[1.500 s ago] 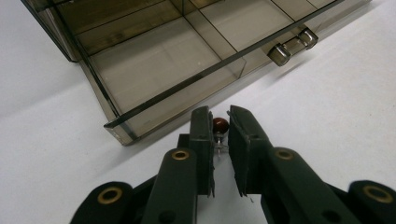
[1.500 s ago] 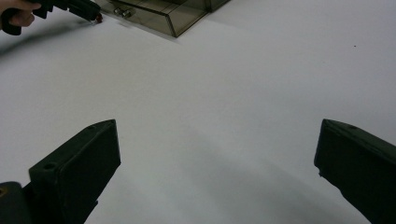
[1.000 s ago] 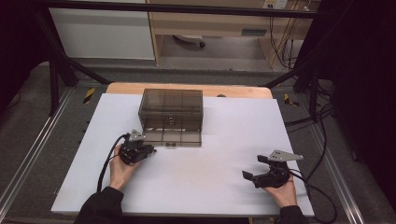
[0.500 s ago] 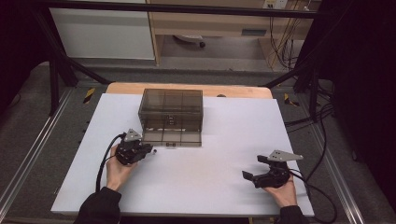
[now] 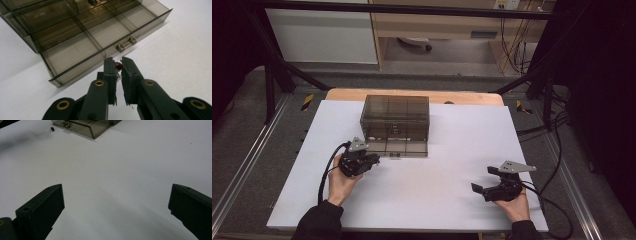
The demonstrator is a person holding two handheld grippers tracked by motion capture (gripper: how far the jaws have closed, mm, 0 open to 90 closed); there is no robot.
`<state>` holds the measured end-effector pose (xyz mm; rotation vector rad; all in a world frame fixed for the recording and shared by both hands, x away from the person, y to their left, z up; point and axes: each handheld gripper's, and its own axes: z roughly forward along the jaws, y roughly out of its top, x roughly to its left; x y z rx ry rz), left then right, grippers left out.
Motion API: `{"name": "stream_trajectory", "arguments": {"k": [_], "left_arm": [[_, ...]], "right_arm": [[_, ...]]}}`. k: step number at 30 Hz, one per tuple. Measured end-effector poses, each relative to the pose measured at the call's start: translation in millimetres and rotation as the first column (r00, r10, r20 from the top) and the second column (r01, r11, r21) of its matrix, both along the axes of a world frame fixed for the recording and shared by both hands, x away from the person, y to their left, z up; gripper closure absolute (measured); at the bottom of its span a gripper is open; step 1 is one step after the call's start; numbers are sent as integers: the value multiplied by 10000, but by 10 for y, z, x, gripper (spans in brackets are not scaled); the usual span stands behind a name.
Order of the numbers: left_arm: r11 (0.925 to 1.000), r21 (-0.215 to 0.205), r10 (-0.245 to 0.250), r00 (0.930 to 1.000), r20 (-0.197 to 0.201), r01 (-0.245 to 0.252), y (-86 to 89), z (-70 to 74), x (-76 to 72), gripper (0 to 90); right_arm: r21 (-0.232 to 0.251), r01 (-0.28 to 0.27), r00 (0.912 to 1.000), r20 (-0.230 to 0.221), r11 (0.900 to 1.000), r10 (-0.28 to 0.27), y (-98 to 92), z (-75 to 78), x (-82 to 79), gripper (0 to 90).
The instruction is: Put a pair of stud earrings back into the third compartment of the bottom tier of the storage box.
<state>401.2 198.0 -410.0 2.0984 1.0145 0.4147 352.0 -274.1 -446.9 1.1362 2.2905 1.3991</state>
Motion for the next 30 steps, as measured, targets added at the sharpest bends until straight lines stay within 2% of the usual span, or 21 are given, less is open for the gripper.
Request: {"name": "stream_trajectory", "arguments": {"k": [9, 12, 13, 30], "left_arm": [[9997, 103, -241, 9997, 108, 240, -195, 106, -30, 825], [9995, 122, -309, 9993, 215, 306, -266, 131, 5, 825], [9994, 136, -311, 9995, 106, 309, -289, 143, 11, 825], [9983, 326, -478, 9989, -21, 479, -652, 209, 227, 825]], "right_arm": [[-41, -6, 10000, -5, 10000, 6, 4, -5, 2, 10], [-45, 8, 10000, -25, 10000, -8, 2, -2, -2, 10], [-26, 9, 10000, -15, 10000, -9, 2, -2, -2, 10], [-90, -30, 10000, -26, 10000, 29, 3, -5, 0, 10]]}}
